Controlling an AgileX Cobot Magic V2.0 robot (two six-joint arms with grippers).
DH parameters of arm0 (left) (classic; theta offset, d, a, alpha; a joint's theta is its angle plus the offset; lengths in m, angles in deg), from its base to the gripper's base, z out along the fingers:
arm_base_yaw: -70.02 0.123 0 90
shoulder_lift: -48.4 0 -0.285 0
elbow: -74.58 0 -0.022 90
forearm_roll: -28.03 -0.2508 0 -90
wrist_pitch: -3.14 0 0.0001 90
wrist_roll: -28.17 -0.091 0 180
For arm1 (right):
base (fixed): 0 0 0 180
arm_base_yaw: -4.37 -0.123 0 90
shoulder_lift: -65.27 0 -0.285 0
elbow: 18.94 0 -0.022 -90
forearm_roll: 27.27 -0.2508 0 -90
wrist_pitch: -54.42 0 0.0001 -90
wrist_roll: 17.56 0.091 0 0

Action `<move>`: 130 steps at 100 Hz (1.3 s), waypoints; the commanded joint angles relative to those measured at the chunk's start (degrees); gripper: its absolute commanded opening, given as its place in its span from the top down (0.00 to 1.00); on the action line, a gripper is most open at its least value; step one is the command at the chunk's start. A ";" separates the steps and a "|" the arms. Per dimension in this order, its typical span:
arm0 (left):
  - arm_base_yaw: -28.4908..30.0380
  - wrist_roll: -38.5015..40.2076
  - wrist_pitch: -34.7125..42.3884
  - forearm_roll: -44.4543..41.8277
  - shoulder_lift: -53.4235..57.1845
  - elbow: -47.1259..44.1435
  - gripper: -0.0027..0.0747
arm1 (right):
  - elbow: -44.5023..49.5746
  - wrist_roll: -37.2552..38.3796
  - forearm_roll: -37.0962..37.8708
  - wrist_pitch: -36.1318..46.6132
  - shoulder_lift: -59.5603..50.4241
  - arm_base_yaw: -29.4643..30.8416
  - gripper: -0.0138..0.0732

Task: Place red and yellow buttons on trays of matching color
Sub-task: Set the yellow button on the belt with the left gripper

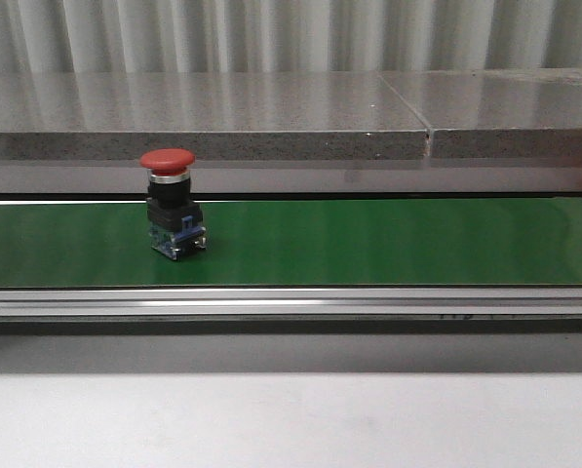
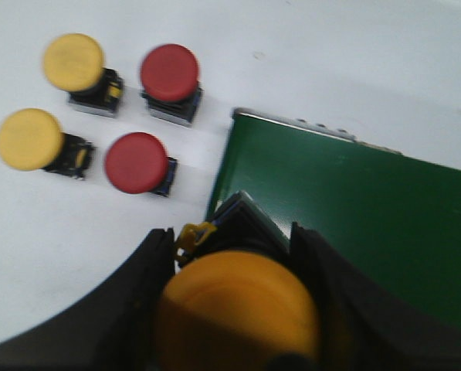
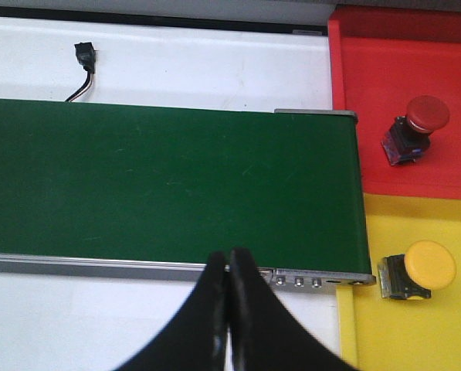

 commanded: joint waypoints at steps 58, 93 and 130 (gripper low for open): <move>-5.29 -2.18 0.02 -0.34 -6.61 -0.63 0.54 | -1.46 -0.40 -0.18 3.67 -0.27 -0.02 0.92; -8.15 -4.16 0.86 1.25 -2.43 -0.63 0.12 | -1.46 -0.40 -0.18 3.67 -0.27 -0.02 0.92; -15.16 -5.41 4.71 1.25 12.34 -1.38 0.13 | -1.46 -0.40 -0.18 3.67 -0.27 -0.02 0.92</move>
